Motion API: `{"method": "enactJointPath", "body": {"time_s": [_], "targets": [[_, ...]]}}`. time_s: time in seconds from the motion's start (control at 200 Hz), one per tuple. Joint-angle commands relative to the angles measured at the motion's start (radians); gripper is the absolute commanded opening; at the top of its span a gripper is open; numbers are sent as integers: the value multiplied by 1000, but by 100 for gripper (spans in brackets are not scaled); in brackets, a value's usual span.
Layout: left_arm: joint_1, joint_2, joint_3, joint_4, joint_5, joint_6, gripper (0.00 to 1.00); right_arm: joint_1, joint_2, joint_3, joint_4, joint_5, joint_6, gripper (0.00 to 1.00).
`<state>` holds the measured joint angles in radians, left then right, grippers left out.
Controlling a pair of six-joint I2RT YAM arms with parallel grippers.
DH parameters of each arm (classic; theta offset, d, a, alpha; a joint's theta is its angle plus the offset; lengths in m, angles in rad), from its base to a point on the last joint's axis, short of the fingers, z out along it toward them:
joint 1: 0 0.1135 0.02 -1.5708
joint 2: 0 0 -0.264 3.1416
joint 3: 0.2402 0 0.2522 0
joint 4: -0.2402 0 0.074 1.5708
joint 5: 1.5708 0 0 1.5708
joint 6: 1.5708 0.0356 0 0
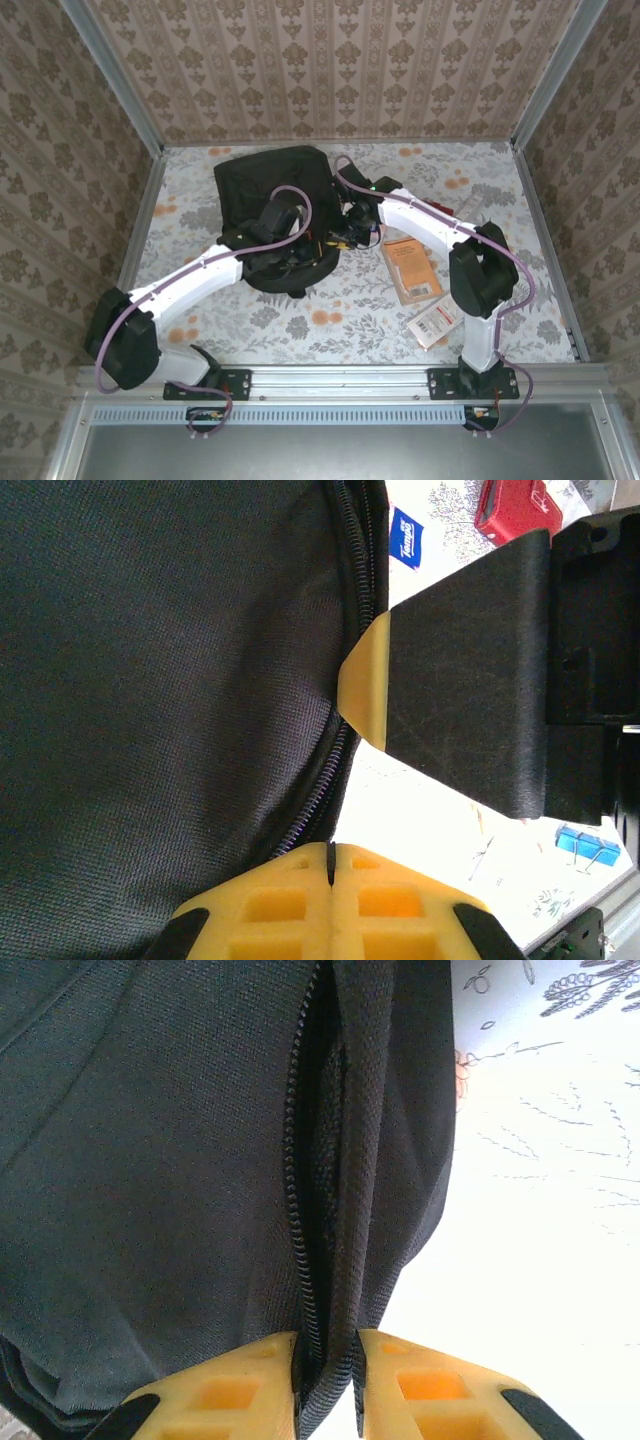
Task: Pack the student bag
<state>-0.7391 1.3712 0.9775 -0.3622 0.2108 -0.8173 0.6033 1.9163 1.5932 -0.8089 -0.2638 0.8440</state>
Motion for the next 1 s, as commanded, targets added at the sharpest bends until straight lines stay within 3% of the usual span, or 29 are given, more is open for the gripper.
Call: {"method": "enactJointPath", "body": {"time_s": [0.0,0.215,0.455,0.79,0.995], "targets": [[-7,11,43,36,-6,32,0,15,30,33,-111,54,16,21],[-10,19,58,-8,-18,61,0,30,104,195,-250,147,-10,0],[9,-21,85,-161,-54,124,0,32,153,296,-362,265,-110,0],[62,-142,11,-254,-31,122,0,8,155,297,-370,314,-159,0],[164,-258,-59,-331,-20,130,0,-3,143,294,-362,343,-181,0]]}}
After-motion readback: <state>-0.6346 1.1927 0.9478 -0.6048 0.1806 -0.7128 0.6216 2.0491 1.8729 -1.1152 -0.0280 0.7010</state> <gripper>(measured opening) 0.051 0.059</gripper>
